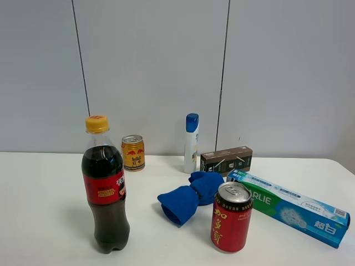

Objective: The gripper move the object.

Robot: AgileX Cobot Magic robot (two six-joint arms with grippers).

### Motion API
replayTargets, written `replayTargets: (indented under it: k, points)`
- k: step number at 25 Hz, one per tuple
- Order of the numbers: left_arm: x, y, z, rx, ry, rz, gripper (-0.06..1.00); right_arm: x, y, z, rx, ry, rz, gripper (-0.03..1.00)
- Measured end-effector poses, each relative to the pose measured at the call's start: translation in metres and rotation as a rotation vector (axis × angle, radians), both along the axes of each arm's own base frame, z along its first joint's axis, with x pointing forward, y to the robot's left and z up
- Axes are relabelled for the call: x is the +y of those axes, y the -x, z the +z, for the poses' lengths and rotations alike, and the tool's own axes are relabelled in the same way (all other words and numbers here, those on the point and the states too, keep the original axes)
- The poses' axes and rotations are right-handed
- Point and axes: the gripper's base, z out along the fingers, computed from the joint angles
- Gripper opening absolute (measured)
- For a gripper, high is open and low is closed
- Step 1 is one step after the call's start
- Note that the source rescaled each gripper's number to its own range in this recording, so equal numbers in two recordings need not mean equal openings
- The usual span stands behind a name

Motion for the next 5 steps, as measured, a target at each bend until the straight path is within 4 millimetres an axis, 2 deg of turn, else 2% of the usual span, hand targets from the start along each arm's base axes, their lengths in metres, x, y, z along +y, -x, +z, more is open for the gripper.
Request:
replayTargets:
  k: [5]
  points:
    - [0.0011, 0.0000, -0.0001, 0.001, -0.011, 0.008, 1.00, 0.0000, 0.0000, 0.0000, 0.000, 0.000, 0.000, 1.00]
